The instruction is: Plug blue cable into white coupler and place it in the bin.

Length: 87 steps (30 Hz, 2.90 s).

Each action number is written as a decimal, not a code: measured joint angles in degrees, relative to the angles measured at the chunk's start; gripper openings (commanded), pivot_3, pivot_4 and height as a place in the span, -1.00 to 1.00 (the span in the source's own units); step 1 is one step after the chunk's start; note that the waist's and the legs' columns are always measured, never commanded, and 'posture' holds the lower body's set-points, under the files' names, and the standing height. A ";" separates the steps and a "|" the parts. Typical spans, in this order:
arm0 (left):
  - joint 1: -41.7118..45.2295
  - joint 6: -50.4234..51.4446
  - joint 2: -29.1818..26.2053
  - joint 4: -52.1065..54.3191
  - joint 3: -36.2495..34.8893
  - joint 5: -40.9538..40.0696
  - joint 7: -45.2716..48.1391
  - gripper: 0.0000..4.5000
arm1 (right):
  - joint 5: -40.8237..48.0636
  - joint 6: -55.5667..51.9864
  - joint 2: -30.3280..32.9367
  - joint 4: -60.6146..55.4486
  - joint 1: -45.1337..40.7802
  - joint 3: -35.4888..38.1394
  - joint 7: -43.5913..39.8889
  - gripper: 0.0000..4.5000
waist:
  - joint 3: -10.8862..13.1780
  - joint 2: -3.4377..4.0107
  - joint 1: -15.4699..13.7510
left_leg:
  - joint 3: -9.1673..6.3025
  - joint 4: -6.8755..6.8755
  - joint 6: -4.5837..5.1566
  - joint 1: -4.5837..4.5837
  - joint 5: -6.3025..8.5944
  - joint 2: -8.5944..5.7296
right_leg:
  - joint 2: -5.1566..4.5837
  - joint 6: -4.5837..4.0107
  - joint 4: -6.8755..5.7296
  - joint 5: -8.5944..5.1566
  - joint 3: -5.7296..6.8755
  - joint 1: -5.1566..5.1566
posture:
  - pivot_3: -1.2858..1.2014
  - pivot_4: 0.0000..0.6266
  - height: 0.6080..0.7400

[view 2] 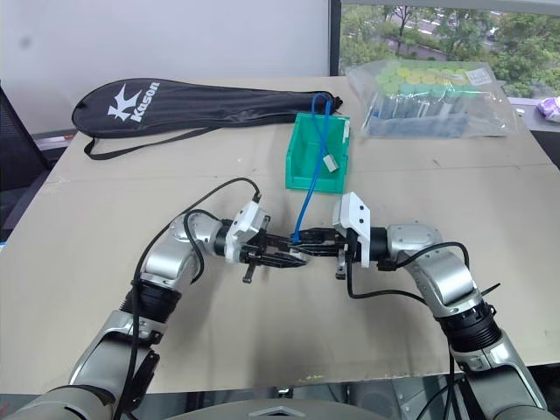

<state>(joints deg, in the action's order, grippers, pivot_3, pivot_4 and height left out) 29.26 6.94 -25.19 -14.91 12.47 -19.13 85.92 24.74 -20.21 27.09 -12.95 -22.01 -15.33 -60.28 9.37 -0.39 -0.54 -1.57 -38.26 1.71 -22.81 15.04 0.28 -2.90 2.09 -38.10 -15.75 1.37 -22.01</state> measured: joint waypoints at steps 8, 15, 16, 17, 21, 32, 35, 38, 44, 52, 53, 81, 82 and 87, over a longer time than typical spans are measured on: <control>-0.01 -0.92 0.71 -2.77 1.50 3.53 -1.52 -0.74 | -6.37 5.96 2.42 3.51 -0.86 -3.27 -0.99 -1.00 | 0.00 0.00 -0.01 | 0.01 -0.02 0.00 0.00 0.00 -0.01 | 0.01 0.00 0.00 0.00 0.01 0.00 | 0.03 -0.52 1.00; -0.04 -7.91 2.66 -5.95 2.26 8.67 -5.82 -0.74 | -10.48 10.34 2.11 7.99 -0.80 -5.16 0.22 -1.00 | 0.00 -0.01 -0.08 | 0.02 -0.02 0.00 0.00 0.00 -0.01 | -0.01 0.01 -0.01 0.00 0.00 0.00 | 0.03 -0.52 1.00; -0.08 -9.14 3.02 -6.03 2.29 9.30 -6.28 -0.74 | -10.80 10.56 1.85 8.37 -0.86 -5.22 0.21 -1.00 | -0.01 0.00 -0.14 | 0.01 -0.03 0.00 0.02 0.00 -0.01 | -0.01 0.01 -0.01 0.01 0.00 0.01 | 0.03 -0.52 1.00; -0.09 -9.61 3.10 -6.04 2.30 9.54 -6.41 -0.74 | -10.88 10.57 1.73 8.55 -0.87 -5.26 0.22 -1.00 | -0.01 -0.01 -0.16 | 0.01 -0.05 -0.01 0.02 0.00 -0.01 | -0.01 0.01 -0.03 0.01 0.01 0.02 | 0.03 -0.52 1.00; -0.44 -11.14 3.21 -6.07 2.29 10.14 -7.01 -0.74 | -11.36 10.58 1.43 9.54 -1.69 -5.73 0.07 -1.00 | -0.01 0.00 -0.10 | 0.01 -0.08 0.00 0.16 0.00 -0.01 | -0.01 0.05 -0.07 0.04 -0.01 0.14 | 0.03 -0.52 1.00; -0.53 -10.52 3.25 -6.76 1.93 9.56 -6.99 -0.15 | -11.98 13.98 -0.97 13.26 -1.73 -6.17 -0.56 -1.00 | -0.08 -0.02 0.05 | 0.05 -0.06 0.00 0.56 0.00 0.00 | 0.00 0.06 -0.12 0.04 -0.06 0.46 | 0.03 -0.52 1.00; -0.58 -10.65 4.13 -5.67 2.05 9.07 -7.30 0.49 | -11.87 13.92 -2.39 13.87 -1.83 -5.98 -0.18 -1.00 | -0.10 -0.04 0.16 | 0.09 -0.06 0.00 0.64 0.00 0.01 | 0.01 0.06 -0.18 0.04 -0.14 0.48 | 0.03 -0.52 1.00; -3.83 -11.02 0.78 -1.05 1.59 9.02 -7.68 0.62 | -10.01 11.84 -2.88 13.89 -1.81 -4.79 -0.13 -1.00 | -0.10 -0.04 1.13 | 0.13 -0.01 0.00 0.69 0.00 0.04 | 0.00 0.06 -0.26 0.04 -0.44 0.45 | 0.03 -0.52 1.00; -14.30 -4.75 -8.57 12.17 -3.97 5.76 -10.54 0.62 | -7.13 5.27 -2.50 13.10 -3.41 -1.49 0.87 -1.00 | 0.01 0.04 1.49 | 0.16 0.10 -0.01 0.61 0.01 0.08 | -0.25 0.05 -0.21 0.04 -0.56 0.30 | 0.03 -0.52 1.00; -19.75 16.32 -7.96 31.23 -17.07 -1.79 -31.68 0.62 | -3.67 -1.31 -7.85 16.84 -15.98 4.88 5.76 -1.00 | 0.07 0.01 1.24 | 0.07 0.08 -0.01 0.27 0.01 0.06 | -0.35 0.08 -0.11 0.06 -0.43 0.09 | 0.03 -0.52 1.00; -20.13 18.98 -7.65 34.10 -18.24 -2.78 -34.49 0.62 | -3.58 -2.25 -8.26 18.44 -18.46 5.35 6.45 -1.00 | 0.07 0.01 1.27 | 0.09 0.08 -0.02 0.21 0.00 0.06 | -0.35 0.08 -0.11 0.06 -0.45 0.01 | 0.03 -0.52 1.00; -28.41 35.83 -9.44 52.97 -19.84 -8.37 -55.51 0.70 | -6.98 5.31 -3.27 32.29 -17.39 16.56 13.36 0.99 | 0.06 0.00 1.02 | 0.25 0.82 -0.35 -0.18 -0.19 -0.01 | -0.37 0.09 0.27 0.07 -0.88 -0.48 | 0.03 -0.52 1.00; -30.13 34.17 -8.98 52.97 -19.21 -6.90 -56.15 0.70 | -5.01 3.71 -1.56 26.26 -12.09 17.05 11.57 0.99 | 0.06 0.00 1.06 | 0.28 0.87 -0.35 -0.23 -0.19 -0.01 | -0.36 0.09 0.27 0.07 -0.90 -0.59 | 0.03 -0.52 1.00; -40.06 22.38 -7.61 51.27 -15.95 -0.61 -55.36 0.70 | 0.04 3.28 3.72 6.54 12.06 20.00 6.60 0.99 | -0.03 0.05 1.01 | 0.38 1.00 -0.06 0.12 -0.02 0.08 | -0.33 0.06 0.22 0.06 -1.02 -0.43 | 0.03 -0.52 1.00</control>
<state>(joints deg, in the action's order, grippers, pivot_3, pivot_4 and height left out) -10.80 29.32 -32.80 36.36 -3.48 -19.74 30.56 24.78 -16.93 30.81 -6.41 -9.95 4.67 -53.68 9.34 -0.35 0.46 -1.19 -37.26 1.64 -22.70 15.02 0.36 -3.23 2.15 -37.88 -15.69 0.35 -22.44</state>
